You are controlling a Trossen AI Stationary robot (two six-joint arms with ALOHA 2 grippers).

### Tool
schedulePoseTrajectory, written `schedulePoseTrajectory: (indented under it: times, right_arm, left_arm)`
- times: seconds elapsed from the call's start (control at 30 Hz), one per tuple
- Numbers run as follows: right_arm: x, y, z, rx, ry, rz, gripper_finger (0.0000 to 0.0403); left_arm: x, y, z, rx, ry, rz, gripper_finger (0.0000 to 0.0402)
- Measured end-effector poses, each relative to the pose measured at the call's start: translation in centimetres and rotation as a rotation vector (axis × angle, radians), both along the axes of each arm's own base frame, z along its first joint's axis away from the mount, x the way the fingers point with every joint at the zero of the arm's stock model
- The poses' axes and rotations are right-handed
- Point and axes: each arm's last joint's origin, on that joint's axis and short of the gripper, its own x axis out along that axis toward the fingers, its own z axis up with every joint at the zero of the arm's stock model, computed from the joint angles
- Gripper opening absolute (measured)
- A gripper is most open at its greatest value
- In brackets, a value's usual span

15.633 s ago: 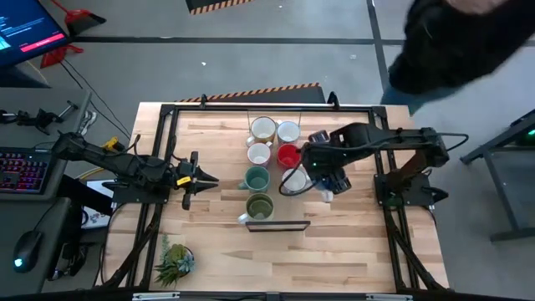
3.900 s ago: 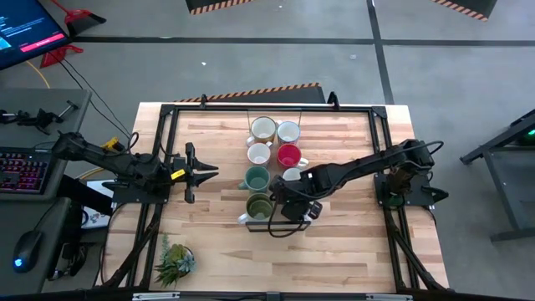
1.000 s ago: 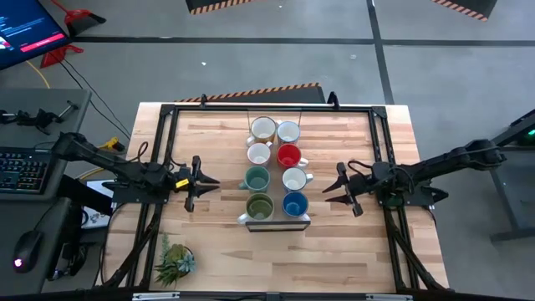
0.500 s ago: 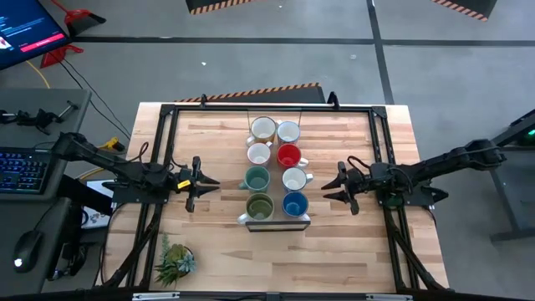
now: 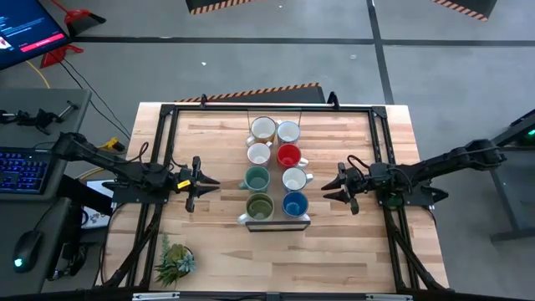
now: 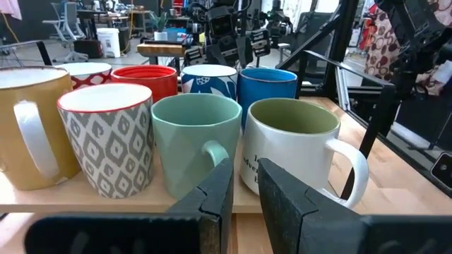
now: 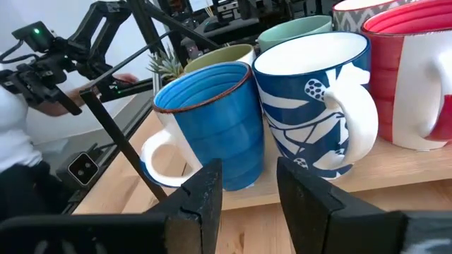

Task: Place coffee mugs
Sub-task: Return to Home Position

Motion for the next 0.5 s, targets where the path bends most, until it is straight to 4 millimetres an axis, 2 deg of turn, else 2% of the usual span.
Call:
schedulePoseTrajectory:
  times: [0.27,0.5]
  right_arm:
    - [0.0,0.0,0.0,0.0,0.0,0.0,0.0119]
    - [0.0,0.0,-0.01,0.0,0.0,0.0,0.0119]
  left_arm:
    - [-0.02,-0.31,0.0,-0.144,0.011,-0.094,0.0058]
    - [-0.02,-0.32,0.01,-0.148,0.012,-0.098,0.0058]
